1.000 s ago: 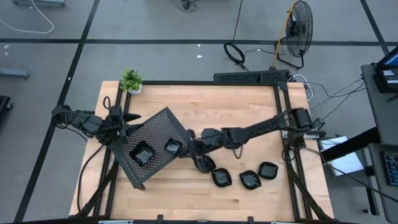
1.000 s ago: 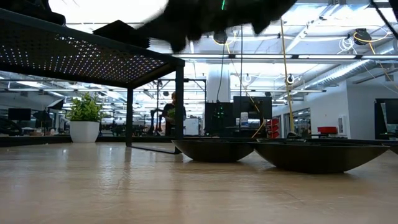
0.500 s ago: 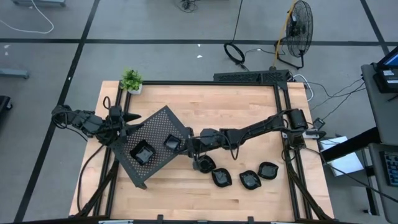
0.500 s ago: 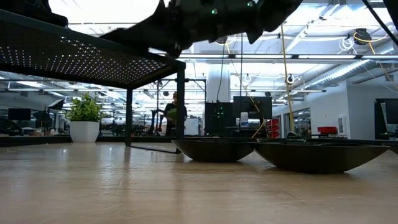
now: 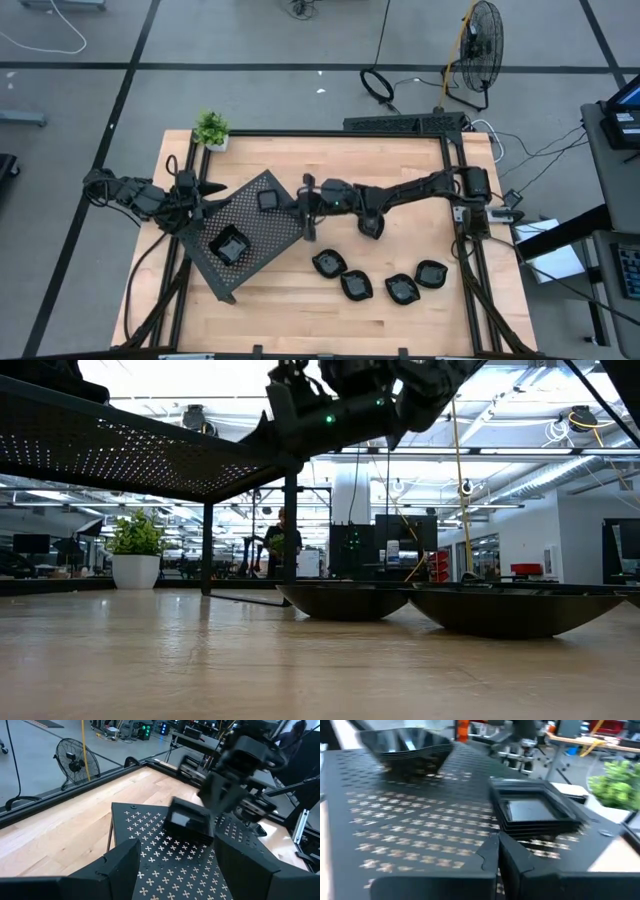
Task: Pick & Place Mini shaped plates
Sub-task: Stack the square plate on top of the square plate on the shelf, then put the leaf-shaped plate on the shelf
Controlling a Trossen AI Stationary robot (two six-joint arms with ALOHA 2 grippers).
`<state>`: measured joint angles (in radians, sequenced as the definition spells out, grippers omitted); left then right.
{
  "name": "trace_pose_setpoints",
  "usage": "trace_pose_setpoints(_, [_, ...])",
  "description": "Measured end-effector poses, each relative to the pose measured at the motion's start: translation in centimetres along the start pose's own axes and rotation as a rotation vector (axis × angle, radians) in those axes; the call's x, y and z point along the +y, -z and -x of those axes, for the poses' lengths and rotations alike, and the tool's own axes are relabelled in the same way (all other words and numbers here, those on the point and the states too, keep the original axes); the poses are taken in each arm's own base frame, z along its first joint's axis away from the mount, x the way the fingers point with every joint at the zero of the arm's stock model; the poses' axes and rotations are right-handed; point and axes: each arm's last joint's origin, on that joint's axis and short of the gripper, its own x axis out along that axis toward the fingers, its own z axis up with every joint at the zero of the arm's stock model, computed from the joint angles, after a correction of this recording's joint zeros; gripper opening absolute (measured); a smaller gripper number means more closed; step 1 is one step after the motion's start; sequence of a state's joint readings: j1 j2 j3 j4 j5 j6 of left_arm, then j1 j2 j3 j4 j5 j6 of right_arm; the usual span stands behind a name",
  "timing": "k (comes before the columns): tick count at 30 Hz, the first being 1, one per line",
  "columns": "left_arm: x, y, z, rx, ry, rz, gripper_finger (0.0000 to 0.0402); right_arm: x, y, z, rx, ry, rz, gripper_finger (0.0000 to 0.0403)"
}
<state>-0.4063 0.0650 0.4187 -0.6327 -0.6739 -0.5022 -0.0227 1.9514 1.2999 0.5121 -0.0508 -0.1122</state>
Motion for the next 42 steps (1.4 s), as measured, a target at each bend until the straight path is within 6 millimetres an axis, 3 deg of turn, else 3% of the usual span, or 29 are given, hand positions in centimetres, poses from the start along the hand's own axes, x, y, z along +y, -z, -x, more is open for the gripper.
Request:
trace_pose_setpoints(7, [0.0, 0.0, 0.0, 0.0, 0.0, 0.0, 0.0255, -0.9, 0.0, 0.7, 0.083, 0.013, -0.033, 0.0])
trace_pose_setpoints(13, [0.0, 0.0, 0.0, 0.0, 0.0, 0.0, 0.0255, 1.4, -2.2, 5.1, 0.36, 0.062, -0.023, 0.0012])
trace_pose_setpoints(17, [0.0, 0.0, 0.0, 0.0, 0.0, 0.0, 0.0255, 3.2, -2.5, 9.0, 0.605, 0.233, 0.032, 0.0037])
trace_pose_setpoints(20, [0.0, 0.0, 0.0, 0.0, -0.001, -0.001, 0.0255, 4.0, -1.3, 11.5, 0.699, 0.351, -0.012, 0.0068])
trace_pose_setpoints(24, [0.0, 0.0, 0.0, 0.0, 0.0, 0.0, 0.0255, 4.6, 0.9, 14.6, 0.745, 0.383, -0.109, 0.012])
trace_pose_setpoints(29, [0.0, 0.0, 0.0, -0.001, -0.002, 0.0, 0.0255, 5.7, 3.4, 20.2, 0.919, 0.365, -0.428, 0.0168])
trace_pose_setpoints(34, [0.0, 0.0, 0.0, 0.0, 0.0, 0.0, 0.0255, 8.0, 6.9, 25.1, 1.11, 0.245, -0.643, 0.0173])
trace_pose_setpoints(38, [0.0, 0.0, 0.0, 0.0, 0.0, 0.0, 0.0255, 9.9, 9.9, 27.7, 1.187, 0.076, -0.619, 0.0161])
trace_pose_setpoints(42, [0.0, 0.0, 0.0, 0.0, 0.0, 0.0, 0.0255, 10.6, 12.1, 29.2, 1.205, 0.05, -0.59, 0.0147])
